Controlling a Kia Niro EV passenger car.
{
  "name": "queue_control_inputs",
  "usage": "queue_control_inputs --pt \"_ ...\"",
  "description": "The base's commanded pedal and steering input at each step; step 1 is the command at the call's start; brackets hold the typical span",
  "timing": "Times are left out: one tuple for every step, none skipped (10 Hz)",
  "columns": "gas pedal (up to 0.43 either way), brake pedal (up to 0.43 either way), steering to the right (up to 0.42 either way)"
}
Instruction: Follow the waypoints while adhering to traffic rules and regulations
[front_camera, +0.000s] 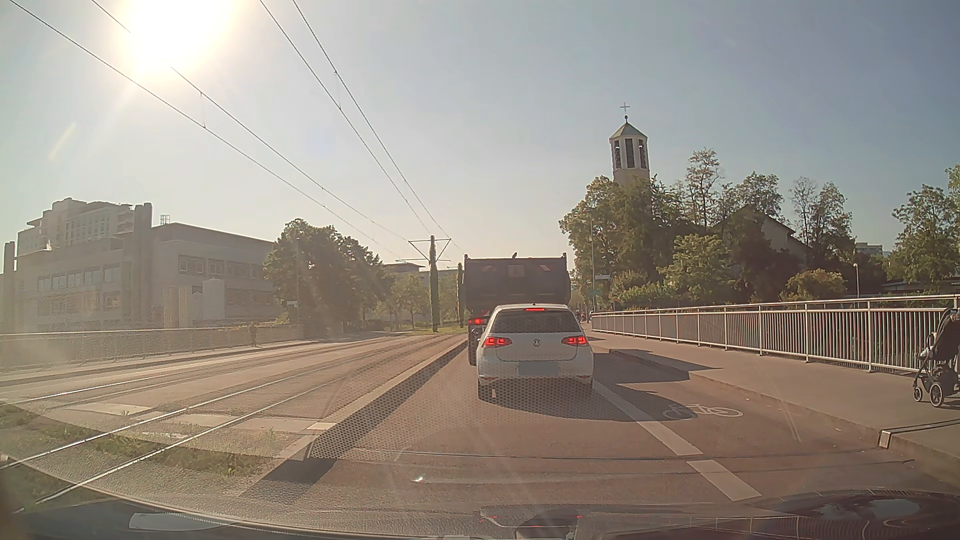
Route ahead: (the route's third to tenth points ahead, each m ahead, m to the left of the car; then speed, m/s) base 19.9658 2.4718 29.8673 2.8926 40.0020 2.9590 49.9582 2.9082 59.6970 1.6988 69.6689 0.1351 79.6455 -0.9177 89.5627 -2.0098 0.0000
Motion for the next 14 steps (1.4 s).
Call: queue_control_inputs --pt "0.0 0.189 0.002" --pt "0.0 0.189 0.001" --pt "0.0 0.189 0.001" --pt "0.0 0.189 0.002" --pt "0.0 0.189 0.002" --pt "0.0 0.189 0.001" --pt "0.0 0.189 0.002" --pt "0.0 0.189 0.001" --pt "0.0 0.189 0.001" --pt "0.0 0.189 0.002" --pt "0.0 0.189 0.002" --pt "0.0 0.189 0.001" --pt "0.0 0.189 0.001" --pt "0.0 0.189 0.001"
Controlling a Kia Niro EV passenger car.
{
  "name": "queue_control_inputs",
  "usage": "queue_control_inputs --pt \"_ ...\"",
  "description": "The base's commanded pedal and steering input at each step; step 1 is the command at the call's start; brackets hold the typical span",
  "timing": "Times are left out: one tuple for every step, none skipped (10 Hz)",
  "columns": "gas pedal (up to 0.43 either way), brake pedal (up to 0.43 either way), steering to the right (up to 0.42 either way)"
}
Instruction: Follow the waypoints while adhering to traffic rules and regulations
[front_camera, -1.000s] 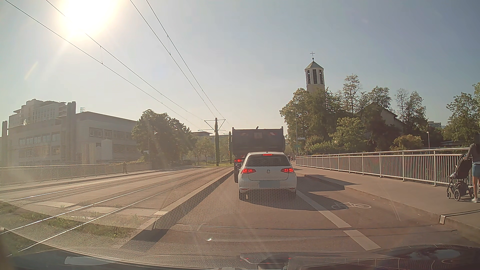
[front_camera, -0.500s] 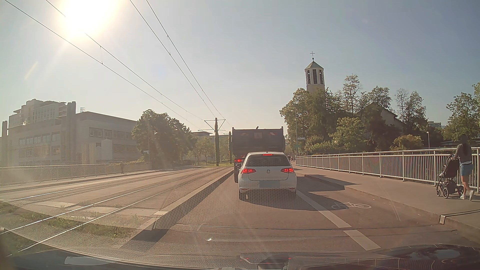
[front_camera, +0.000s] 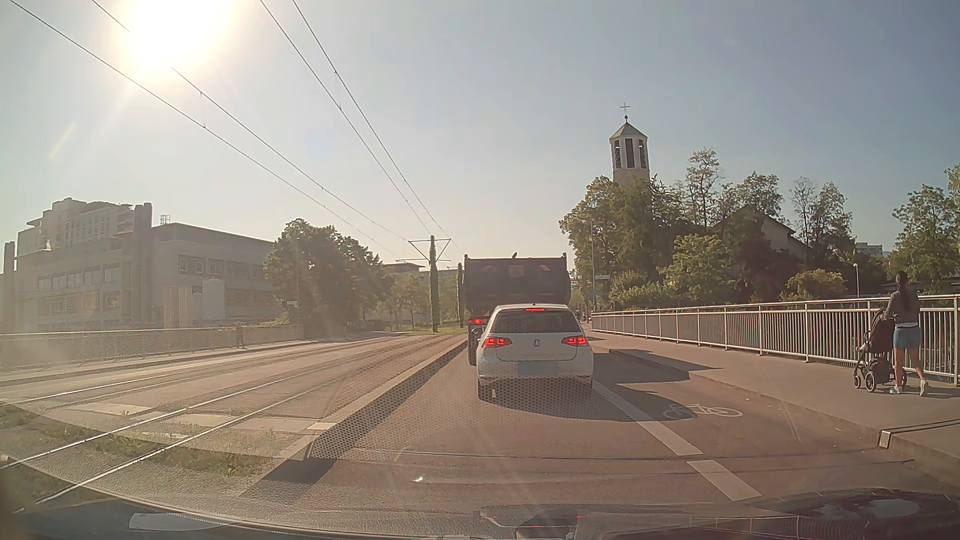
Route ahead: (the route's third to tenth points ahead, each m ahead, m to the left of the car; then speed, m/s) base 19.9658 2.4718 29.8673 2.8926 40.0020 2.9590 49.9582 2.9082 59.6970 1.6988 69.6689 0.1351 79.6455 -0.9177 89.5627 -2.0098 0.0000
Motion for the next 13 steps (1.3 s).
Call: queue_control_inputs --pt "0.0 0.189 0.001" --pt "0.0 0.189 0.001" --pt "0.0 0.189 0.002" --pt "0.0 0.189 0.002" --pt "0.0 0.189 0.001" --pt "0.0 0.189 0.001" --pt "0.0 0.189 0.002" --pt "0.0 0.189 0.001" --pt "0.0 0.195 0.001" --pt "0.0 0.195 0.001" --pt "0.0 0.189 0.001" --pt "0.0 0.189 0.002" --pt "0.0 0.195 0.001"
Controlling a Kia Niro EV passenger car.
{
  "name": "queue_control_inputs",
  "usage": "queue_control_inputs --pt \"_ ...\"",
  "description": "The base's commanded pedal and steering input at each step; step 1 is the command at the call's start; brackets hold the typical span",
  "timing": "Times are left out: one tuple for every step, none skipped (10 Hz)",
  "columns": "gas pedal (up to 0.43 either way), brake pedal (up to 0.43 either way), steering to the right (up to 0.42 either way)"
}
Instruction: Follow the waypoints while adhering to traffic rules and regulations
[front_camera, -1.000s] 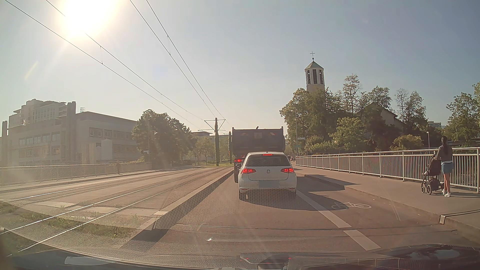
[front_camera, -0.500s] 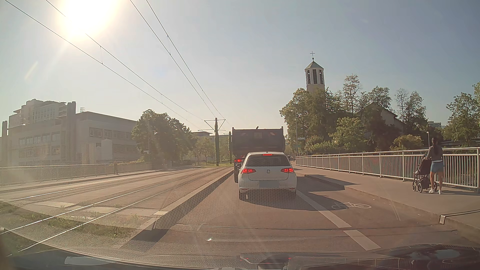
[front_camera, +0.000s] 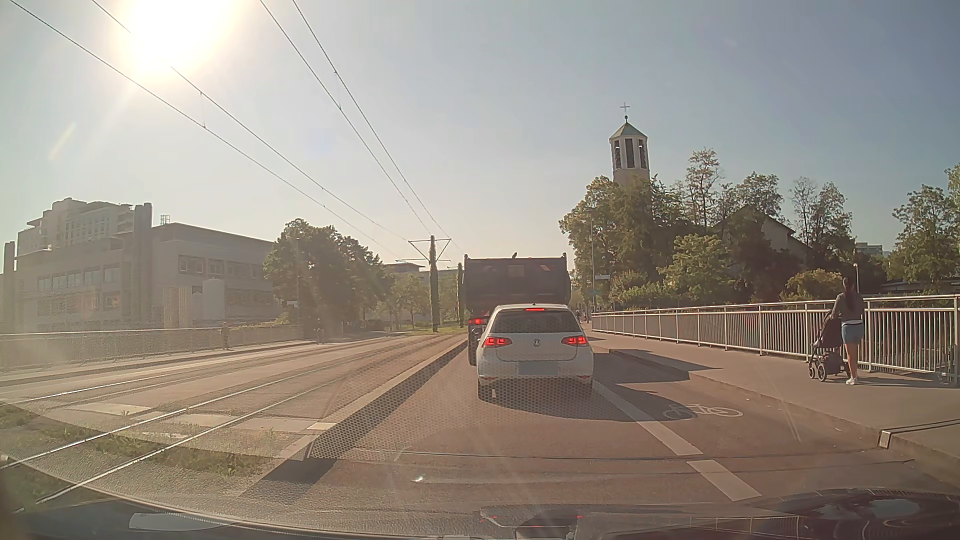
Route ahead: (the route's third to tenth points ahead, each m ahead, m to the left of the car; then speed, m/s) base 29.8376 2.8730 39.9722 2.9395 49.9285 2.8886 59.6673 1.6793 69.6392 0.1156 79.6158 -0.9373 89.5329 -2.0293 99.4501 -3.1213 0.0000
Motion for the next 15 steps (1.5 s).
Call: queue_control_inputs --pt "0.0 0.189 0.001" --pt "0.0 0.189 0.002" --pt "0.0 0.189 0.001" --pt "0.0 0.189 0.001" --pt "0.0 0.189 0.002" --pt "0.0 0.195 0.001" --pt "0.0 0.195 0.001" --pt "0.0 0.195 0.001" --pt "0.0 0.195 0.002" --pt "0.0 0.195 0.001" --pt "0.0 0.195 0.001" --pt "0.0 0.195 0.001" --pt "0.0 0.195 0.002" --pt "0.0 0.195 0.002" --pt "0.0 0.195 0.002"
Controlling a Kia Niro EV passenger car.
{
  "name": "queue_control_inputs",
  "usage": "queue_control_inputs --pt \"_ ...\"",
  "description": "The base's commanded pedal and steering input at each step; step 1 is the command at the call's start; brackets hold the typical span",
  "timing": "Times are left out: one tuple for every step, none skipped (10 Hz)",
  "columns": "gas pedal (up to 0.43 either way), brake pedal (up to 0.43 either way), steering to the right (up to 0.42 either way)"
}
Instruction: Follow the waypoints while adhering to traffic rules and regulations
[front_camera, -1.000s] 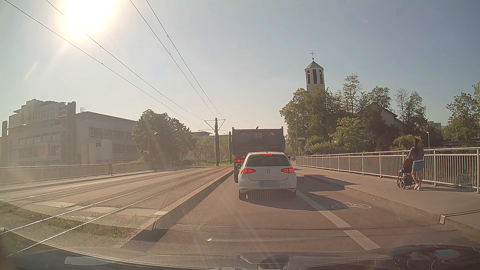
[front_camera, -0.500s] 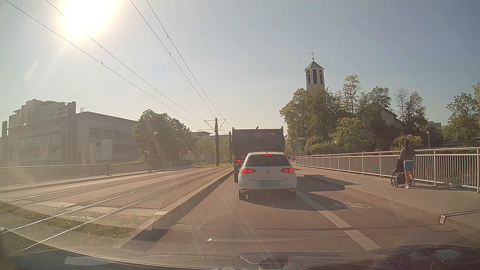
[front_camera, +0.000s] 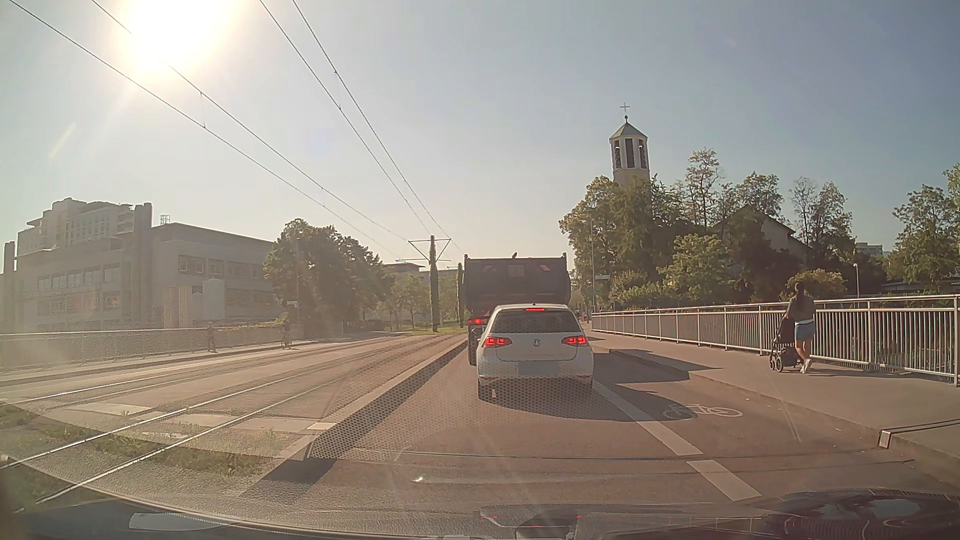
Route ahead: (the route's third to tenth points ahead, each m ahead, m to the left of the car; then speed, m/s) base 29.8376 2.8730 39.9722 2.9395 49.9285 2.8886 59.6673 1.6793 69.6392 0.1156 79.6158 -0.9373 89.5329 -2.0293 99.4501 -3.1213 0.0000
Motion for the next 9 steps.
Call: queue_control_inputs --pt "0.0 0.195 0.001" --pt "0.0 0.195 0.002" --pt "0.0 0.195 0.001" --pt "0.0 0.195 0.002" --pt "0.0 0.195 0.001" --pt "0.0 0.195 0.001" --pt "0.0 0.195 0.001" --pt "0.0 0.189 0.002" --pt "0.0 0.195 0.001"
